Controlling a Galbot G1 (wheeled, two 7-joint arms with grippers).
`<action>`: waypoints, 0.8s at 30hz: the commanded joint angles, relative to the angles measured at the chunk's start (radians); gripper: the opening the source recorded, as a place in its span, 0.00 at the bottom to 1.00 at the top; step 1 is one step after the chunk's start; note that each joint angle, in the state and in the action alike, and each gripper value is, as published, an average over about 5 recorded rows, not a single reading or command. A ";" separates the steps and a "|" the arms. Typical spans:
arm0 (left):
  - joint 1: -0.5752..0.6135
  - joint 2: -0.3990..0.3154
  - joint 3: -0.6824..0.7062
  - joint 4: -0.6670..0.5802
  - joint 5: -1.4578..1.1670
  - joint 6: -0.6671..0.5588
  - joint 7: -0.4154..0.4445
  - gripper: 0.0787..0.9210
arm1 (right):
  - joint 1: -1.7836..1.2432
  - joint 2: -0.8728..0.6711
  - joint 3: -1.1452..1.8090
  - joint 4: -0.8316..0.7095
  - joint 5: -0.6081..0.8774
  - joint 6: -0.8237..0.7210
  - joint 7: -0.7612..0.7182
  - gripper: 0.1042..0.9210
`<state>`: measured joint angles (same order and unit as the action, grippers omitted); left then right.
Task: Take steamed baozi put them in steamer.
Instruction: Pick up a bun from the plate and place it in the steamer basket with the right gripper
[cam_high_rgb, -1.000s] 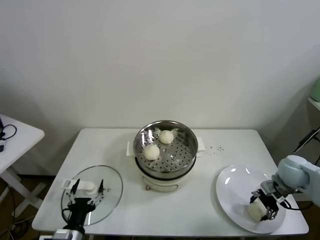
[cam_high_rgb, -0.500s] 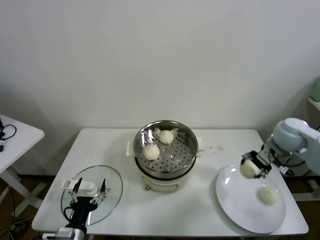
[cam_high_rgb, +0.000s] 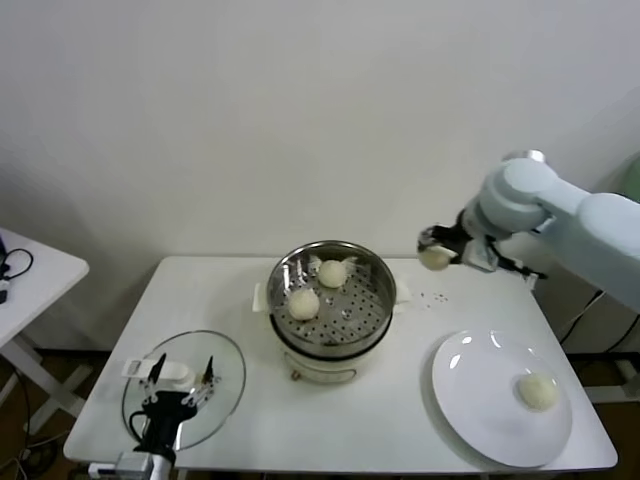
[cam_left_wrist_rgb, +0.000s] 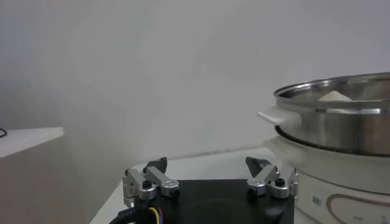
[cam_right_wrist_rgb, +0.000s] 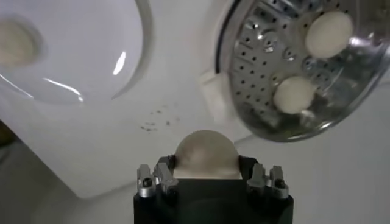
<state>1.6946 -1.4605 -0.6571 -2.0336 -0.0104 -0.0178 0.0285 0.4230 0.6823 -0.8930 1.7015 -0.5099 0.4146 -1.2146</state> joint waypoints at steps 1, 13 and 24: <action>0.007 -0.001 -0.002 0.000 0.009 0.000 0.000 0.88 | 0.046 0.281 -0.058 -0.006 -0.075 0.053 0.007 0.70; 0.012 0.001 -0.026 0.004 0.008 0.007 -0.002 0.88 | -0.007 0.401 -0.168 -0.101 0.012 0.056 -0.001 0.70; 0.004 0.005 -0.037 0.014 0.003 0.015 -0.005 0.88 | -0.020 0.432 -0.242 -0.205 0.071 0.140 0.000 0.69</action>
<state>1.6993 -1.4567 -0.6922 -2.0222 -0.0070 -0.0043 0.0234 0.4102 1.0522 -1.0698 1.5723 -0.4776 0.5020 -1.2182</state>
